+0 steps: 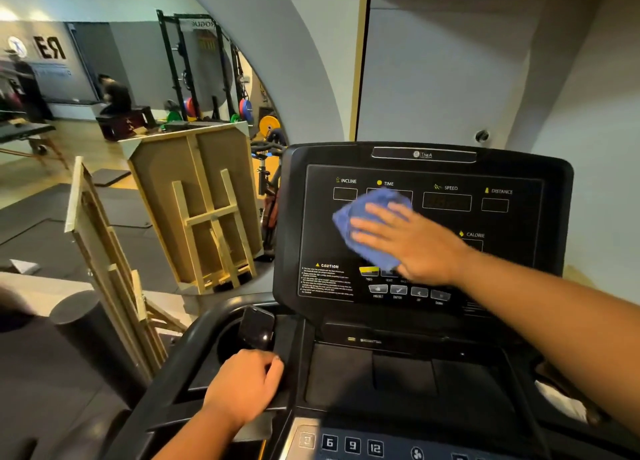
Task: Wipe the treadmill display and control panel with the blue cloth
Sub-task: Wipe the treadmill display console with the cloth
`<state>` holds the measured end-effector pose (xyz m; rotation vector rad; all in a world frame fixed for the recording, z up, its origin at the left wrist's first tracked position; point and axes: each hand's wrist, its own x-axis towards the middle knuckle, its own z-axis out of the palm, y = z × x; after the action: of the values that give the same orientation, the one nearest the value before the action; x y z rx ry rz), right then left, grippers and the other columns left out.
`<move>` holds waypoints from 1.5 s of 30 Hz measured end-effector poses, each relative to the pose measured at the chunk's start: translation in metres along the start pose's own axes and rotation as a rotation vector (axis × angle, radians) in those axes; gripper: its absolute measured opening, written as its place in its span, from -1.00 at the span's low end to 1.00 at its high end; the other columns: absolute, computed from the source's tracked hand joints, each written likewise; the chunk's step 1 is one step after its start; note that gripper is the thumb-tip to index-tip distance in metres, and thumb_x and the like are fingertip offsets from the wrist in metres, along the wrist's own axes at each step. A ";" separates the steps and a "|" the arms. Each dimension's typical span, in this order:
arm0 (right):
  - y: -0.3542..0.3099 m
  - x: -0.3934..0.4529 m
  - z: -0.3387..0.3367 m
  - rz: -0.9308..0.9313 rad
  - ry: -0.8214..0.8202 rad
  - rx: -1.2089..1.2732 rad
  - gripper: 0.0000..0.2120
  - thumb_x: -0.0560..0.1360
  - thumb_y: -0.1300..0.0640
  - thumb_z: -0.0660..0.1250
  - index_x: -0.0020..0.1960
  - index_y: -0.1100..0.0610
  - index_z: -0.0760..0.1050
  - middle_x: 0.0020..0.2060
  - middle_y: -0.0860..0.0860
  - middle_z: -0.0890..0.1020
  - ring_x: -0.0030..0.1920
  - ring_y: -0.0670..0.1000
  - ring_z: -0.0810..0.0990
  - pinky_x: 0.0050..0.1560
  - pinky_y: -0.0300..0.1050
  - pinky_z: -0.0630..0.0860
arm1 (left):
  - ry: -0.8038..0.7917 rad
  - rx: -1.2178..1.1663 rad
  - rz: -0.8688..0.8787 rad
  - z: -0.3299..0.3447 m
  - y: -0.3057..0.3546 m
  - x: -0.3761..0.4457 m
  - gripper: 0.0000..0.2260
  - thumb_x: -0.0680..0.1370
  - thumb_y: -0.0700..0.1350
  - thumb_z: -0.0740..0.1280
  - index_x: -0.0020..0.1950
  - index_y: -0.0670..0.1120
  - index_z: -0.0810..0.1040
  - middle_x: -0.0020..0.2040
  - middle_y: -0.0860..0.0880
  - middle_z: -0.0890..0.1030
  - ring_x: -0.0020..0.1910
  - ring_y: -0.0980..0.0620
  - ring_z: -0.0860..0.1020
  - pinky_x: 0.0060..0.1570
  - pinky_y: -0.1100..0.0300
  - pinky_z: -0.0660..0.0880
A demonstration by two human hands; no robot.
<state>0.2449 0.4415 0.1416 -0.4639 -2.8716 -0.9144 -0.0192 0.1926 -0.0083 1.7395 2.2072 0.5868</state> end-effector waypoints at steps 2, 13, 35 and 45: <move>0.021 0.017 -0.016 0.183 0.051 0.014 -0.28 0.50 0.01 0.22 0.63 0.00 0.10 0.62 0.03 0.12 0.61 0.16 0.00 0.55 0.14 -0.10 | -0.002 -0.006 -0.002 0.000 -0.001 0.000 -0.60 0.67 0.05 0.16 -0.34 -0.03 0.46 -0.36 -0.02 0.60 -0.32 0.04 0.58 -0.33 0.30 0.36; -0.048 0.024 0.011 0.380 0.099 -0.012 -0.25 0.51 -0.10 0.01 0.64 0.11 -0.02 0.63 0.13 0.00 0.60 0.30 -0.11 0.56 0.31 -0.09 | -0.011 0.005 0.000 0.004 -0.003 0.002 -0.60 0.66 0.02 0.17 -0.37 -0.01 0.42 -0.38 -0.01 0.57 -0.34 0.05 0.56 -0.32 0.23 0.35; 0.035 0.024 -0.020 0.724 0.214 0.082 -0.30 0.61 -0.05 0.19 0.64 0.06 -0.03 0.63 0.09 0.02 0.61 0.23 -0.07 0.57 0.24 -0.04 | -0.009 0.021 -0.034 0.001 0.000 0.000 -0.60 0.67 0.05 0.15 -0.35 -0.02 0.46 -0.35 -0.04 0.61 -0.32 0.04 0.58 -0.32 0.26 0.39; -0.076 -0.069 0.044 0.206 -0.005 0.019 -0.27 0.56 -0.08 0.07 0.65 0.08 -0.09 0.64 0.09 -0.05 0.61 0.24 -0.16 0.57 0.25 -0.09 | -0.011 0.019 -0.029 0.003 -0.001 0.001 -0.60 0.67 0.03 0.17 -0.34 -0.04 0.50 -0.37 0.01 0.61 -0.34 0.08 0.58 -0.26 0.16 0.48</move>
<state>0.2869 0.3902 0.0516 -0.7442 -2.7670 -0.8517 -0.0188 0.1936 -0.0112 1.7130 2.2331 0.5502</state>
